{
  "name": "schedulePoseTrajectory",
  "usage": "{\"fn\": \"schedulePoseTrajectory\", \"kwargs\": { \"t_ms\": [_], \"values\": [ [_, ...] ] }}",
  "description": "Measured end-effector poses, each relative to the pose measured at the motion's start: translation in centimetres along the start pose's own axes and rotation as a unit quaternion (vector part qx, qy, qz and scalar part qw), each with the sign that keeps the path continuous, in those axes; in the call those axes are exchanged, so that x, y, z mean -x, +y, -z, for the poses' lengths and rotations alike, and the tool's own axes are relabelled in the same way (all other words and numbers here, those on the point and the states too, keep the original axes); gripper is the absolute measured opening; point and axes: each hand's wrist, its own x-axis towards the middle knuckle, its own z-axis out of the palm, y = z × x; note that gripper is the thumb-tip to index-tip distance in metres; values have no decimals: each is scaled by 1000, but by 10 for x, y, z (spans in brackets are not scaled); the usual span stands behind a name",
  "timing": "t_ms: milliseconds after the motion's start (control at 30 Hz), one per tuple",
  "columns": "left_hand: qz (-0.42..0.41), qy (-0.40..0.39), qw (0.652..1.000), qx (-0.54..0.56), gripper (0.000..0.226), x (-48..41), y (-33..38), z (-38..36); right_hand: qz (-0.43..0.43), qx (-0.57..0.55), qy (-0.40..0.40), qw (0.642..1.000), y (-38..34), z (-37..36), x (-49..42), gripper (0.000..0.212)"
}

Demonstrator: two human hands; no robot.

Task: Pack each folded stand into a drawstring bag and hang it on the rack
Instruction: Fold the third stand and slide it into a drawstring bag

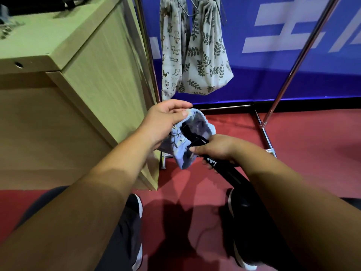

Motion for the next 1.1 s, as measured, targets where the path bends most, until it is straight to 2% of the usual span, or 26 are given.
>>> {"fn": "schedulePoseTrajectory", "kwargs": {
  "t_ms": [133,233,300,433,500,567,633,767,833,900,933,1000,1033,1100],
  "values": [
    [-11,-83,991,-100,21,6,-5,-10,-22,-83,-24,996,-1,-6,-3,3],
    [-26,-71,982,-173,20,3,-8,-9,-14,-153,-54,987,-2,-6,-6,7],
    [-27,-69,984,-164,21,1,-6,-6,-30,-178,-68,981,-2,-5,-5,8],
    [8,-126,991,-53,22,8,0,-6,-74,-155,-60,983,-4,-8,-1,34],
    [2,-126,989,-82,21,7,-3,-5,-56,-174,-56,982,-6,-10,-3,36],
    [-21,-99,980,-169,20,5,-8,-2,-22,-219,-65,973,-10,-10,-4,30],
    [-33,-90,972,-213,19,5,-11,-2,26,-287,-77,954,-13,-9,-2,25],
    [-51,-74,973,-211,20,3,-9,0,87,-361,-94,923,-21,-4,12,27],
    [-48,-71,976,-202,21,3,-7,1,106,-404,-143,897,-25,1,19,18],
    [-44,-81,976,-197,24,7,-5,0,104,-449,-165,872,-28,5,24,21],
    [-44,-87,976,-195,27,10,-3,-1,106,-458,-155,869,-29,5,28,11],
    [-30,-95,975,-200,36,11,-2,-2,93,-458,-111,877,-23,11,23,36],
    [-16,-103,974,-203,44,11,0,-2,79,-459,-100,879,-20,12,21,41],
    [-1,-132,965,-227,58,11,3,-2,53,-445,-100,888,-17,11,17,33]
  ]
}}
